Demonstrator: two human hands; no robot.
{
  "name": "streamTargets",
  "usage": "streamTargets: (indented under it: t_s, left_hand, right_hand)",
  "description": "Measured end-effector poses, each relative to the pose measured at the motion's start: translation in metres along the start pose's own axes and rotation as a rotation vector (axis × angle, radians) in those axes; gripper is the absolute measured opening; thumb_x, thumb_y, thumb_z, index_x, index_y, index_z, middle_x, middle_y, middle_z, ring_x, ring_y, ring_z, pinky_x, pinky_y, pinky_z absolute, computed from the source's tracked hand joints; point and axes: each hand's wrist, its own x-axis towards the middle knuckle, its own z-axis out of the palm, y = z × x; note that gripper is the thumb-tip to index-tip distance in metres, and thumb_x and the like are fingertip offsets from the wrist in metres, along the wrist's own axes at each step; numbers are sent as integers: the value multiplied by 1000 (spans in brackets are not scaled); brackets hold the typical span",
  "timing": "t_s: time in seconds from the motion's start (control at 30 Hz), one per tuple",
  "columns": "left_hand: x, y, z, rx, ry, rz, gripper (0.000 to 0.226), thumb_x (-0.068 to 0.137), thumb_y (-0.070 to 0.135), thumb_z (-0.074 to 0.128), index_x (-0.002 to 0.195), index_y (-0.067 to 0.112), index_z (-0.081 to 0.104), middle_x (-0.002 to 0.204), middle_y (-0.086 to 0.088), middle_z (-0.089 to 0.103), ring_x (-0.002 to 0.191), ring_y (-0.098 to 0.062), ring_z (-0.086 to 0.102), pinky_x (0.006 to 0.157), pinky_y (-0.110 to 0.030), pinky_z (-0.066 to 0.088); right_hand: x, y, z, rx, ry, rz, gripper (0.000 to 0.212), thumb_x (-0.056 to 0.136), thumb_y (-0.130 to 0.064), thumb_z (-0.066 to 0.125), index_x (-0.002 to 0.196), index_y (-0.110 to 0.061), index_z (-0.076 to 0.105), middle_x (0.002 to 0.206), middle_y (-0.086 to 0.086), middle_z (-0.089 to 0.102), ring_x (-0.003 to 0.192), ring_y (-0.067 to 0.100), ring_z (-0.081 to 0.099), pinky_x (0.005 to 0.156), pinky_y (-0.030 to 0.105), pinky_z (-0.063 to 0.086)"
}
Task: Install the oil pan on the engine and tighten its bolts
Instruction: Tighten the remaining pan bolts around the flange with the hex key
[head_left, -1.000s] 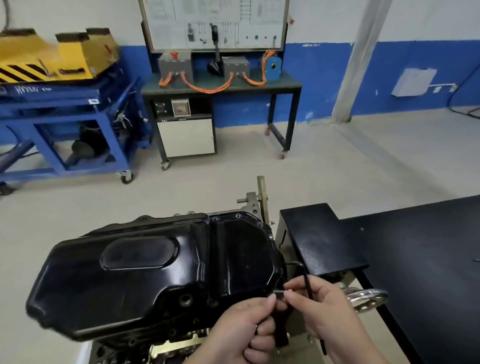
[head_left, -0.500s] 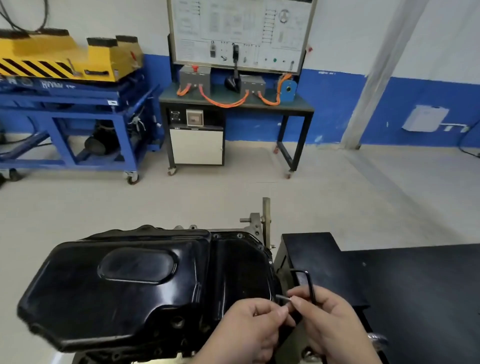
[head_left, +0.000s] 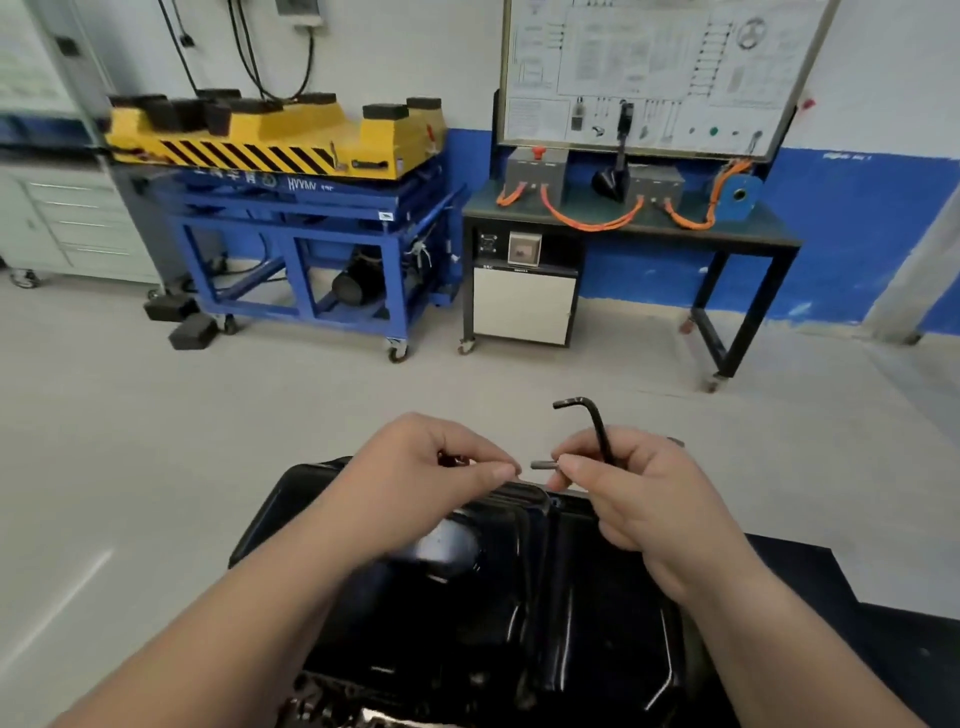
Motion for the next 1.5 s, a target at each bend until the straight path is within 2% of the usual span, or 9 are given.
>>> streamTargets:
  t_s: [0.07, 0.17, 0.4, 0.73, 1.07, 1.2, 1.33, 1.4, 1.5]
  left_hand:
    - [20, -1, -16, 124, 3, 44, 9, 81, 26, 69, 80, 34, 75, 71, 14, 71, 66, -2, 63, 62, -15, 48]
    - [52, -8, -37, 252, -36, 80, 9, 84, 24, 67, 86, 30, 74, 48, 28, 56, 45, 7, 49, 44, -6, 32]
    - [115, -46, -68, 317, -246, 100, 9, 77, 29, 74, 77, 38, 73, 40, 14, 41, 41, -5, 33, 40, -12, 26]
    - [155, -97, -61, 230, -486, 14, 9, 73, 19, 79, 79, 15, 74, 39, 15, 41, 39, -2, 33, 41, -10, 27]
    - [169, -138, -49, 172, -472, 2, 6, 73, 18, 78, 77, 18, 74, 41, 14, 42, 42, -2, 35, 45, -9, 28]
    - [174, -151, -50, 255, -523, -26, 11, 73, 20, 78, 71, 28, 71, 41, 16, 44, 42, -2, 37, 46, -11, 28]
    - [172, -167, -54, 332, -583, -71, 12, 73, 22, 78, 71, 31, 71, 41, 15, 45, 40, -2, 37, 44, -12, 28]
    - [170, -174, -56, 338, -588, -93, 15, 73, 21, 78, 69, 33, 70, 41, 15, 46, 39, -1, 38, 43, -12, 29]
    - [169, -180, -59, 399, -607, -89, 12, 74, 22, 77, 74, 32, 71, 42, 18, 49, 39, 1, 41, 44, -10, 30]
  right_hand:
    - [18, -8, 9, -27, -23, -18, 11, 85, -5, 61, 78, -11, 66, 66, 5, 68, 32, 4, 27, 33, 13, 20]
    - [48, -14, 24, -61, -52, -22, 11, 86, -6, 60, 78, -11, 64, 64, 3, 67, 34, 5, 22, 33, 13, 18]
    - [108, 4, 54, -152, -59, 102, 10, 90, -7, 58, 81, -11, 62, 67, 2, 66, 37, 5, 22, 34, 14, 19]
    - [146, 40, 56, -203, -135, 277, 9, 88, -7, 60, 81, -13, 61, 65, 5, 68, 37, 6, 21, 35, 14, 18]
    - [168, 73, 53, -229, -104, 335, 17, 87, -24, 64, 76, -13, 60, 64, 4, 66, 33, 6, 22, 34, 13, 18]
    - [170, 82, 47, -168, 24, 300, 34, 95, -28, 50, 68, -13, 64, 60, 3, 62, 35, 10, 29, 37, 17, 23]
    - [169, 82, 43, -188, 145, 194, 39, 95, -26, 50, 62, -14, 67, 61, 0, 58, 51, 10, 49, 52, 24, 45]
    - [167, 79, 41, -277, 186, 130, 38, 94, -32, 51, 64, -17, 70, 59, -1, 51, 56, 12, 48, 60, 21, 45]
    - [164, 70, 43, -366, 157, 32, 34, 93, -36, 50, 68, -25, 70, 55, 4, 39, 49, 13, 40, 49, 11, 36]
